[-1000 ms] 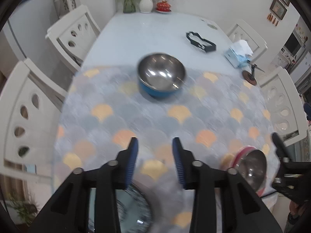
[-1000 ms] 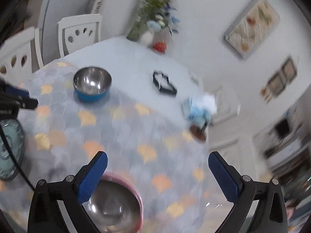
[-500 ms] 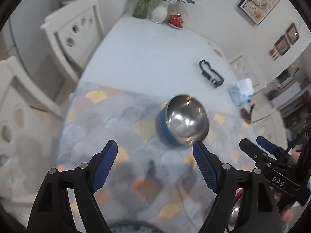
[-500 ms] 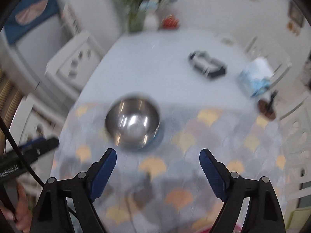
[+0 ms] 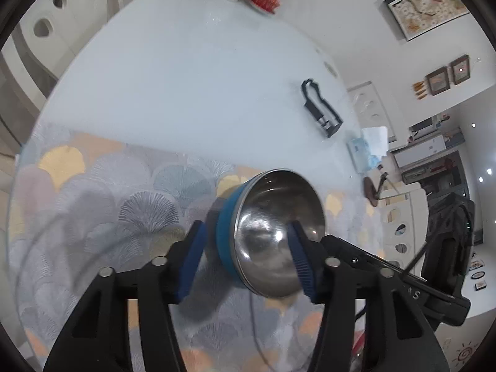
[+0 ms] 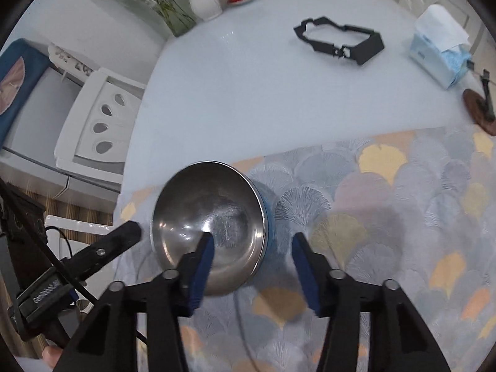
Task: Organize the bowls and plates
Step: 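Move both grippers to the blue steel bowl and grasp its rim, then carry the blue steel bowl over the nested red bowl with both grippers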
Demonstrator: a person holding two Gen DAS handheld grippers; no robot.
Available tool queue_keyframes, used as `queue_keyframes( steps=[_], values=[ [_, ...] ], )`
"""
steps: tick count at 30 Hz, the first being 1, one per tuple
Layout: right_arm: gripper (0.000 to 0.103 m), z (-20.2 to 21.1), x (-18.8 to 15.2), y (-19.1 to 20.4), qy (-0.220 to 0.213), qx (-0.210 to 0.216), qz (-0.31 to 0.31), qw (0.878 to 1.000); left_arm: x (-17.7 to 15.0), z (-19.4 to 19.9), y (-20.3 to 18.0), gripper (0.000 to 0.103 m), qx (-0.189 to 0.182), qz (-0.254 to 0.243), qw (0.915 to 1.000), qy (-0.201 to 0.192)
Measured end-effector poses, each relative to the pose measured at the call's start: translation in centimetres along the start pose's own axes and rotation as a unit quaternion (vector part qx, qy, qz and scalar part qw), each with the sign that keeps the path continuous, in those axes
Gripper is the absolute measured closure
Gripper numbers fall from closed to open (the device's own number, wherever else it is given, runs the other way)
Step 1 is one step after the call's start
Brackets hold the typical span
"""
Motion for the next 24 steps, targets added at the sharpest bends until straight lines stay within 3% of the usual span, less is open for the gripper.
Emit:
queue_keyframes(
  steps=[2, 3, 7, 11, 24],
  values=[
    [0.062, -0.5, 0.0, 0.1, 0.0, 0.004, 0.004, 1.0, -0.1, -1.3, 0.4, 0.082, -0.002, 0.008, 0.9999, 0.012],
    [0.065, -0.9, -0.1, 0.2, 0.0, 0.001, 0.009, 1.0, -0.2, -1.8, 0.6, 0.083, 0.001, 0.011, 0.9998, 0.014],
    [0.072, -2.7, -0.1, -0.2, 0.009, -0.016, 0.015, 1.0, -0.6, -3.0, 1.1, 0.087, 0.01, 0.01, 0.9998, 0.016],
    [0.086, -4.5, -0.3, -0.9, 0.026, -0.028, 0.008, 0.999, -0.5, -3.9, 1.4, 0.087, 0.014, 0.011, 0.9997, 0.019],
    [0.087, -1.5, -0.4, -0.2, 0.009, -0.027, 0.02, 0.999, -1.9, -1.3, 0.1, 0.087, 0.009, 0.014, 0.9998, 0.009]
  ],
)
Point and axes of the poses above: each gripper's, at about its wrist camera, not at the fingertips, and z roughly against the way its jaws point, y to its left, x to its top, the point moved 7 cm from there along -z, roughly the way its jaws point, and after that the axes turned 1 degree about y, right-handed, at the moved point
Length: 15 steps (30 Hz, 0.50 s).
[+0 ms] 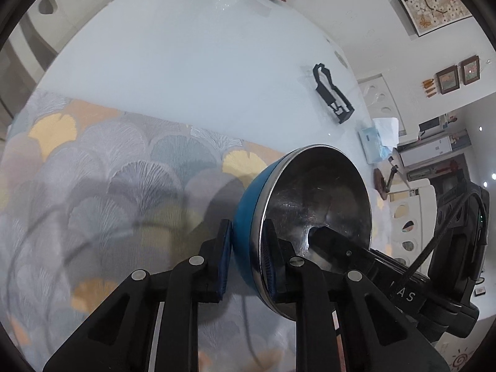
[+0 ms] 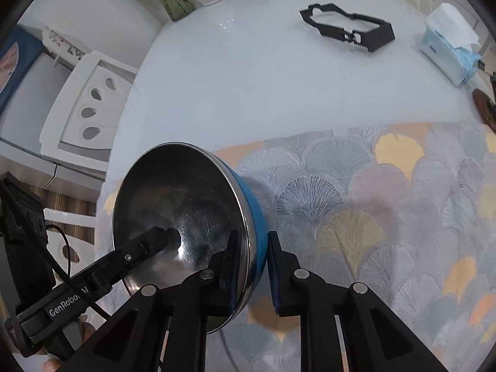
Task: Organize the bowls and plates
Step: 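Carry the blue steel bowl over the nested red bowl with both grippers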
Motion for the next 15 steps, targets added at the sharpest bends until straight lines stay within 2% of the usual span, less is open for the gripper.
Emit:
queue_keyframes(
  steps=[10, 15],
  values=[
    [0.087, 5.2, -3.5, 2.4, -0.021, 0.011, 0.019, 1.0, -3.9, 5.5, -2.0, 0.087, -0.009, 0.005, 0.9997, -0.02],
    [0.087, 8.8, -6.4, 1.7, -0.038, 0.003, 0.02, 0.999, -6.5, 7.8, -4.3, 0.087, -0.019, -0.006, 0.9994, -0.028]
  ],
)
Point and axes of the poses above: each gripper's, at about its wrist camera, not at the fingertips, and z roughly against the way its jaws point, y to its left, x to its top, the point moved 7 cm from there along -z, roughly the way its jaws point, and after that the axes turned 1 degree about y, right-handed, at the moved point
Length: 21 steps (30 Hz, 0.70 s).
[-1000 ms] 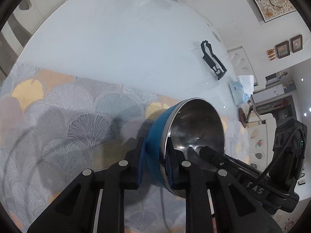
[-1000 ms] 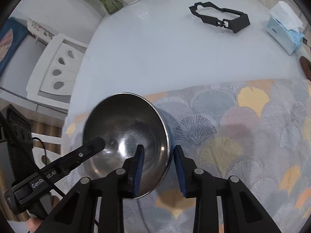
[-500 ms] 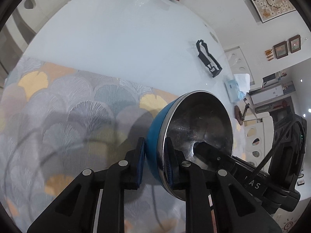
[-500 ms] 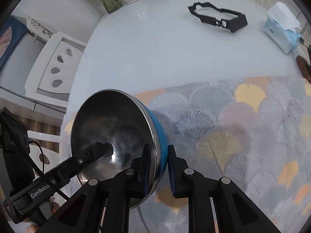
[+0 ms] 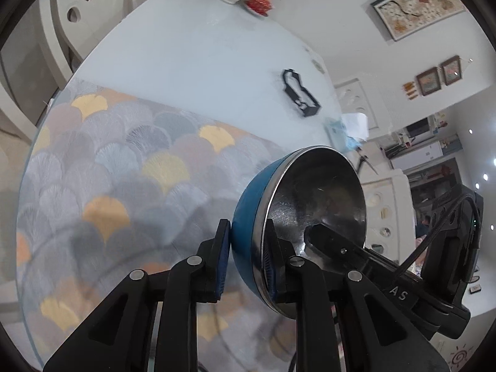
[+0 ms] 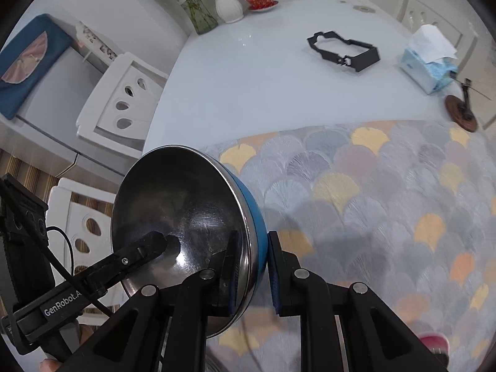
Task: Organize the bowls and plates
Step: 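Carry the blue steel bowl over the nested red bowl with both grippers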
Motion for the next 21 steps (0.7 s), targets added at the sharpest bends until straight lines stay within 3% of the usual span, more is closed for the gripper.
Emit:
queue_keyframes(
  steps=[6, 14, 21],
  values=[
    [0.087, 4.6, -3.0, -2.8, -0.025, -0.008, -0.027, 0.999, -3.2, 1.0, -3.9, 0.087, -0.016, -0.038, 0.9991, 0.004],
    [0.087, 9.6, -6.7, -8.0, -0.052, -0.032, -0.081, 0.995, -8.1, -0.3, -9.4, 0.087, -0.042, -0.085, 0.9948, 0.038],
    [0.085, 11.6, -9.5, -12.2, -0.048, -0.053, -0.118, 0.99, -11.8, -2.2, -13.1, 0.086, -0.048, -0.12, 0.9892, 0.069]
  ],
)
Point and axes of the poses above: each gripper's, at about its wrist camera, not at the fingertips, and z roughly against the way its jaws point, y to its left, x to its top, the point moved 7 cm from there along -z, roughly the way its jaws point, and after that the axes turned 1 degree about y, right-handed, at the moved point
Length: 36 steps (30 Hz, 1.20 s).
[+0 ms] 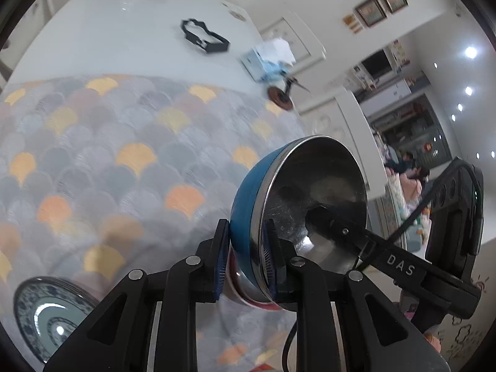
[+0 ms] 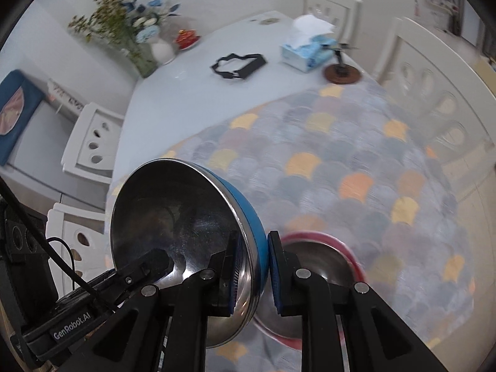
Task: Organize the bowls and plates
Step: 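Carry the blue steel bowl over the nested red bowl with both grippers, then lower the blue bowl into the red bowl and open both grippers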
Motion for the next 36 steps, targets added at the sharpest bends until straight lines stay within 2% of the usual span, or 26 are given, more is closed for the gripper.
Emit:
queue_keyframes(
  steps=[8, 15, 21, 27, 29, 31, 34, 36],
  values=[
    [0.085, -1.1, -2.1, -4.5, 0.048, 0.002, -0.009, 0.999, -2.8, -2.7, -2.3, 0.085, 0.031, -0.004, 0.9992, 0.027],
    [0.085, -2.9, -4.4, -7.9, 0.107, 0.0, -0.012, 0.994, -5.5, -5.8, -2.4, 0.085, 0.047, 0.036, 0.9963, 0.062],
    [0.085, -3.8, -5.2, -9.4, 0.134, 0.012, -0.006, 0.991, -6.6, -7.0, -2.4, 0.085, 0.059, 0.057, 0.9942, 0.07],
    [0.085, -4.0, -5.5, -9.3, 0.144, 0.029, 0.007, 0.989, -6.6, -6.9, -2.1, 0.084, 0.082, 0.063, 0.9931, 0.055],
    [0.085, -3.8, -5.4, -9.3, 0.143, 0.036, 0.012, 0.989, -6.5, -6.5, -1.9, 0.08, 0.1, 0.058, 0.9923, 0.045],
    [0.085, -3.5, -5.2, -9.3, 0.137, 0.039, 0.014, 0.99, -6.0, -5.8, -1.8, 0.077, 0.116, 0.044, 0.9918, 0.032],
    [0.085, -2.5, -4.6, -9.7, 0.119, 0.041, 0.019, 0.992, -5.0, -3.9, -1.6, 0.076, 0.121, 0.034, 0.9921, -0.006],
    [0.084, -1.8, -4.3, -9.9, 0.109, 0.04, 0.026, 0.993, -4.8, -3.5, -1.4, 0.076, 0.121, 0.033, 0.9921, -0.009]
  ],
)
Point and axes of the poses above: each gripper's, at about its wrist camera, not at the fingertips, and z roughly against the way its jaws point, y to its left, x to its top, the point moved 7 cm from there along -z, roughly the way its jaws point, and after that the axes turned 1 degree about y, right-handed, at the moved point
